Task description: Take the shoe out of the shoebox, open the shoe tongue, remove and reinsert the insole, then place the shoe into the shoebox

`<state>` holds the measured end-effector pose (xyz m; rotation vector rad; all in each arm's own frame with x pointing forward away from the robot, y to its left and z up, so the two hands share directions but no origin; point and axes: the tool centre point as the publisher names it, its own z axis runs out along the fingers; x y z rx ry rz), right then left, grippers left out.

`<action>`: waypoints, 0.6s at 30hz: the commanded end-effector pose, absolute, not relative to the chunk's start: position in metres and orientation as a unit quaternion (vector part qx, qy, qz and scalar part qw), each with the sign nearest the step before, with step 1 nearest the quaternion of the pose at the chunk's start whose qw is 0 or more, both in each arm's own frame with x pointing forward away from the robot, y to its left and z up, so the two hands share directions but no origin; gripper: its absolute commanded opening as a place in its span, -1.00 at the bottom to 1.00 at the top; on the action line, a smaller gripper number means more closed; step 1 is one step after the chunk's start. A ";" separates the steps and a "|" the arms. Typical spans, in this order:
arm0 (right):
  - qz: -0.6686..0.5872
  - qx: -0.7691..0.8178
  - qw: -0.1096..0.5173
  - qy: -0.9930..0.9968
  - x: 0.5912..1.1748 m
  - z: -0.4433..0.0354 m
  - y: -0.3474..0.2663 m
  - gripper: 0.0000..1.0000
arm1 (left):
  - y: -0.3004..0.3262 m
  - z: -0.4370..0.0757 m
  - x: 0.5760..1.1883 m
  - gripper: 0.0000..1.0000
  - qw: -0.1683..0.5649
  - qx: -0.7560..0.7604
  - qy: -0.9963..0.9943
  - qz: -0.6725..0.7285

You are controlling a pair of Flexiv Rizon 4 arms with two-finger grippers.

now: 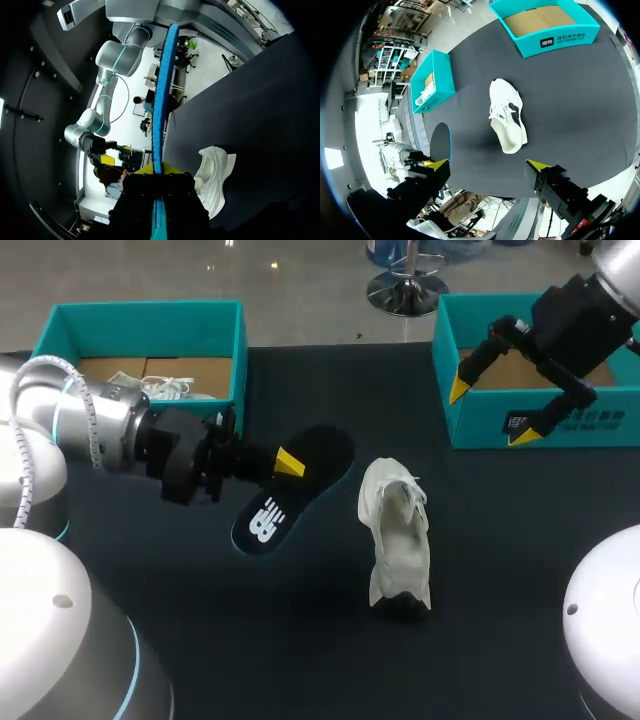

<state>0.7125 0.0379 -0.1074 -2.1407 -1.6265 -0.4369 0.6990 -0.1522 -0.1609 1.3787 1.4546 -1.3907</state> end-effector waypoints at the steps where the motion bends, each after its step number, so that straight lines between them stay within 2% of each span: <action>1: -0.118 -0.768 0.154 -0.610 0.695 -0.101 0.025 1.00 | -0.152 -0.161 0.698 -1.00 0.344 0.531 0.560 -0.535; 6: -0.158 -0.743 0.128 -0.638 0.672 -0.093 -0.002 1.00 | -0.152 -0.161 0.698 -1.00 0.344 0.531 0.560 -0.535; 18: -0.204 -0.684 0.111 -0.691 0.644 -0.089 -0.057 1.00 | -0.152 -0.161 0.698 -1.00 0.344 0.531 0.560 -0.535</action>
